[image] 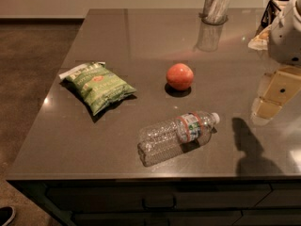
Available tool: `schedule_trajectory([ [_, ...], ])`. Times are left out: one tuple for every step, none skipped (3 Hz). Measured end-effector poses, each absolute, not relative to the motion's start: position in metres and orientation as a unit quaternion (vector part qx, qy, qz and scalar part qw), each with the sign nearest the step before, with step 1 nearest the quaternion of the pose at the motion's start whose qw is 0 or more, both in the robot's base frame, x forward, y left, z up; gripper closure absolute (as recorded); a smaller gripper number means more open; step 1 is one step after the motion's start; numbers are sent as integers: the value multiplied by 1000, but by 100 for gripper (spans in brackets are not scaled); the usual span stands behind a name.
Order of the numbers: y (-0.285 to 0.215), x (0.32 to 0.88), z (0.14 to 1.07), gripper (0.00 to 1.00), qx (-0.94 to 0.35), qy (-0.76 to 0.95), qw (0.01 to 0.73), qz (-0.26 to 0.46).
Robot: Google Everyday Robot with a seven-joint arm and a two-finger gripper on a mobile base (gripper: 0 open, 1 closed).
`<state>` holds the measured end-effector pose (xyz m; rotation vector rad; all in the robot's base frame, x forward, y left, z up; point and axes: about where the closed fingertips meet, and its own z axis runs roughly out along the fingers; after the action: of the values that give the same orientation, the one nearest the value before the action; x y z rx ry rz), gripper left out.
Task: Move apple near water bottle
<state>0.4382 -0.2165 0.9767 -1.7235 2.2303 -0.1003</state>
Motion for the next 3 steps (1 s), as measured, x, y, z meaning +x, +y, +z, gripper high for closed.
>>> schedule_trajectory([
  [-216,438,977,0,-603,781,160,-35],
  [-210,443,979,0,-598,782,171,-26],
  [-198,453,974,0,-589,788,179,-22],
])
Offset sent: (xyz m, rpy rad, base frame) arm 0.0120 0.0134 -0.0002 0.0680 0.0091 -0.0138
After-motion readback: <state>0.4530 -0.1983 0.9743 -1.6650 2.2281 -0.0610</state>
